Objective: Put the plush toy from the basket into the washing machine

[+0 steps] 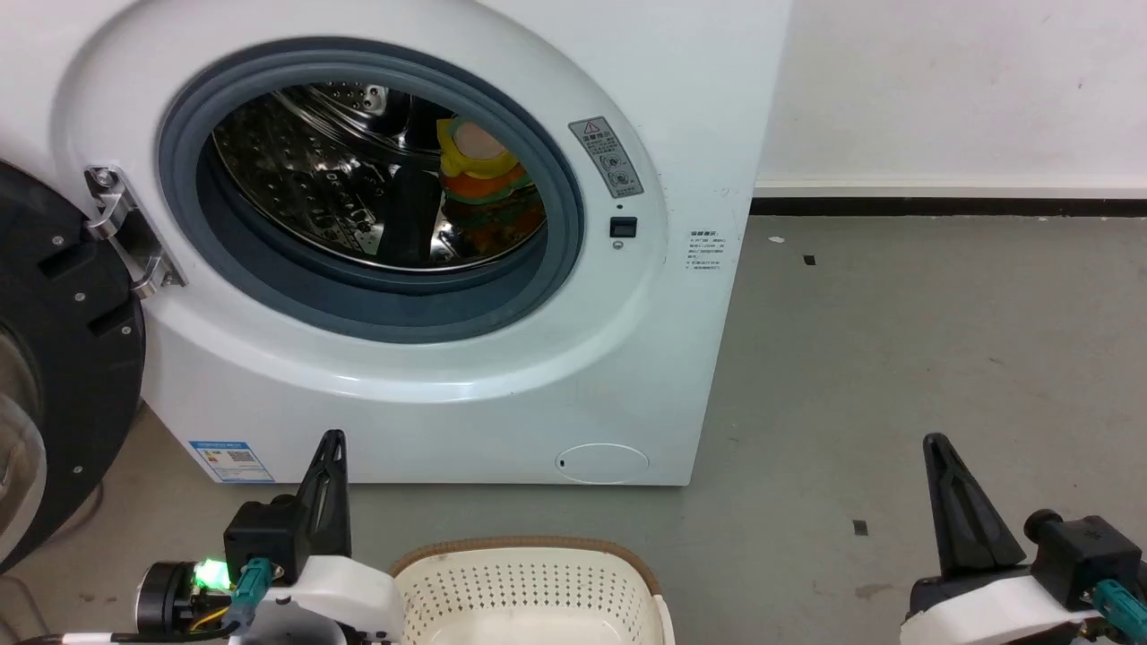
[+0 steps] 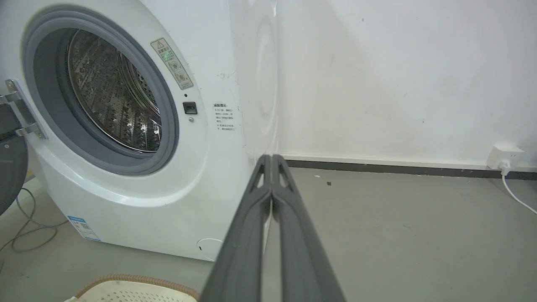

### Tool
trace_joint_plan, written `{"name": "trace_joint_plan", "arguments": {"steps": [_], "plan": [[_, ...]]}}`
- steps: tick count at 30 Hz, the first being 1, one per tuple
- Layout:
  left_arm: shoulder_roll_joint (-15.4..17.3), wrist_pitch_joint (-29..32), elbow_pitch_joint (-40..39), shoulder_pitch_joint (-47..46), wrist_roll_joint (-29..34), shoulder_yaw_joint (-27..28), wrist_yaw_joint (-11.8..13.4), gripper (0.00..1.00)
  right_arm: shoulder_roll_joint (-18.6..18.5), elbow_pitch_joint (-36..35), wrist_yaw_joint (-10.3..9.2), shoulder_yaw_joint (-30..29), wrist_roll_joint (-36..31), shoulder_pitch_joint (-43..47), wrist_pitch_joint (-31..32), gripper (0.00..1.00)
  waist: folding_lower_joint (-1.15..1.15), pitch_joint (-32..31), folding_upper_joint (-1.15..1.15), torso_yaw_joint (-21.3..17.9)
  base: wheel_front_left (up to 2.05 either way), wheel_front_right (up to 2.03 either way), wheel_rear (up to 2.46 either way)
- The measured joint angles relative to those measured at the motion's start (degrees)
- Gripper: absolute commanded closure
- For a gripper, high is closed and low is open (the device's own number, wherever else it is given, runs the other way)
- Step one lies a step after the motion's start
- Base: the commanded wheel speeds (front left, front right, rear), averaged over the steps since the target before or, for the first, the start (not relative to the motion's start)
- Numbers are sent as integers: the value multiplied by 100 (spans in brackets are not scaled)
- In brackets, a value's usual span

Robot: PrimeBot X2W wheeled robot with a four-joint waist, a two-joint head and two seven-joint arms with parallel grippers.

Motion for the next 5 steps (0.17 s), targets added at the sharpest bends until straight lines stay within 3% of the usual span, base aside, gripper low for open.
{"name": "trace_joint_plan", "arguments": {"steps": [5], "plan": [[-12, 68, -48, 5, 2, 3, -3, 100, 0, 0, 0, 16, -41, -2, 65, 100, 0, -8, 0, -7, 0, 0, 0]]}}
